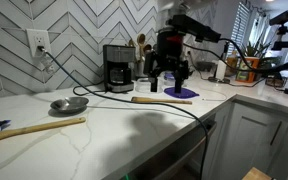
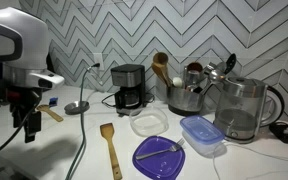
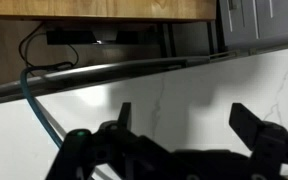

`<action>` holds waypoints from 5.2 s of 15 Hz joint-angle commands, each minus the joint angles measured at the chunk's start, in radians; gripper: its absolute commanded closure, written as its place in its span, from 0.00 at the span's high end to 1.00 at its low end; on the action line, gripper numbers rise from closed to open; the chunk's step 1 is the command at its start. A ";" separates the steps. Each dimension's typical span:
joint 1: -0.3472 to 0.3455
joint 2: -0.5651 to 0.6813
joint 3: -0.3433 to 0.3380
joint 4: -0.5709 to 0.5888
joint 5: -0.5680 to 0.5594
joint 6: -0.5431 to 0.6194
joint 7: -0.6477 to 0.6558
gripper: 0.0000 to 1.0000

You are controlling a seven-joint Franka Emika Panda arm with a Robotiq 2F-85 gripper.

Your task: Move the coffee pot to the counter

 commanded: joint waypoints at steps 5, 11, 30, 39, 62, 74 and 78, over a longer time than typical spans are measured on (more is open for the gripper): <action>-0.013 0.000 0.011 0.002 0.005 -0.003 -0.005 1.00; -0.028 0.024 0.014 0.028 -0.012 0.060 0.004 1.00; -0.099 0.473 0.096 0.339 -0.453 0.756 0.217 1.00; -0.082 0.506 0.075 0.356 -0.438 0.799 0.218 1.00; -0.093 0.673 0.003 0.381 -0.694 1.224 0.346 0.28; -0.085 0.646 0.028 0.357 -0.656 1.214 0.406 0.08; -0.090 0.599 0.033 0.320 -0.649 1.239 0.416 0.08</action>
